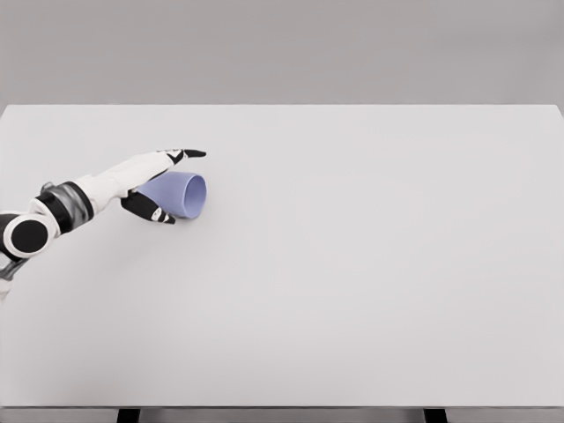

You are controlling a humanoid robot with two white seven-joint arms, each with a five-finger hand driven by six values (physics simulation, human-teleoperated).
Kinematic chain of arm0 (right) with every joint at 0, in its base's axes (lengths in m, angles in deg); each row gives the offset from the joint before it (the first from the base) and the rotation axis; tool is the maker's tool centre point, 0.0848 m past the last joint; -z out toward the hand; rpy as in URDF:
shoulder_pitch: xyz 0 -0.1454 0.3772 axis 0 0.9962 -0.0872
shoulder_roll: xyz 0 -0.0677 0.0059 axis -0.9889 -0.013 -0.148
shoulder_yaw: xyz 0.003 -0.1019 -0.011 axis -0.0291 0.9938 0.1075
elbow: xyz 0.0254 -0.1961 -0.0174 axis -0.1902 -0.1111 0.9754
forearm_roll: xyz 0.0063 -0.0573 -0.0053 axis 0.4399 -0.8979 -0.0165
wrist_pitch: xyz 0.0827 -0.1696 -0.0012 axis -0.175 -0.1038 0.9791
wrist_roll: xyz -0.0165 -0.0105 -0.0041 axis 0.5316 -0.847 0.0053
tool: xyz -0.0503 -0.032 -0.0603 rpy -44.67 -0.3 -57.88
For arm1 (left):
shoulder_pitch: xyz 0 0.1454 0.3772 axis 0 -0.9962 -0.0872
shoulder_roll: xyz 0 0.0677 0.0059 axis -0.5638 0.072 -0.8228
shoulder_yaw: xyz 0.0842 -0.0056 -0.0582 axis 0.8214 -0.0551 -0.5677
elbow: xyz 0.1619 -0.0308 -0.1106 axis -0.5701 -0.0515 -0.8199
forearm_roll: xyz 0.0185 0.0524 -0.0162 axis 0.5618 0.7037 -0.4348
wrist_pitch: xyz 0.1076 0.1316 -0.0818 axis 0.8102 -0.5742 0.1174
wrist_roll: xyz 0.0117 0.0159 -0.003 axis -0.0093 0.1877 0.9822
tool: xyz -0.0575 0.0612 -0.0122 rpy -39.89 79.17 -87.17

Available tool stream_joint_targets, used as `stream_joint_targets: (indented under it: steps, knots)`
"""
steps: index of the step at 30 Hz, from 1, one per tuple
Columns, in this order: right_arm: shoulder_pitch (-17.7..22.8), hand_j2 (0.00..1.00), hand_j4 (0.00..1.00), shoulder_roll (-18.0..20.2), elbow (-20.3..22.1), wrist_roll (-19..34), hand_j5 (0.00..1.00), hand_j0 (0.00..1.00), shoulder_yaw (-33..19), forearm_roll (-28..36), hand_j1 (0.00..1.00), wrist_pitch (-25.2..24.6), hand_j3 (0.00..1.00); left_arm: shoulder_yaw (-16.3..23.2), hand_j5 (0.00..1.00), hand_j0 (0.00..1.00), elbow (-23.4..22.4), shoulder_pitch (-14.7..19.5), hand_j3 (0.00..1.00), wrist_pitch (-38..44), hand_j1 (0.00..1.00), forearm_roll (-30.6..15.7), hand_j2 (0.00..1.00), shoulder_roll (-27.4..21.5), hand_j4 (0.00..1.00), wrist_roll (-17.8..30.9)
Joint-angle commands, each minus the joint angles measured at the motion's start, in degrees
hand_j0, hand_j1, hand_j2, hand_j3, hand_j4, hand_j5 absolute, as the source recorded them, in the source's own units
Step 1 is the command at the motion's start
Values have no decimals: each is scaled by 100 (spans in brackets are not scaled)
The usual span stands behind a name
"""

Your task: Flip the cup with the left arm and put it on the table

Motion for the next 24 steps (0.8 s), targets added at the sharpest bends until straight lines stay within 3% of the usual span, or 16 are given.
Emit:
stream_joint_targets:
  steps: [1,24]
  knots:
    - [0,100,100,0,-2,1,100,100,1,-1,100,0,100,24,100,100,-74,0,100,5,100,4,100,44,100,-2]
    - [0,100,100,0,-2,1,100,100,1,-1,100,0,100,121,100,100,-373,62,100,14,100,259,100,202,100,-2]
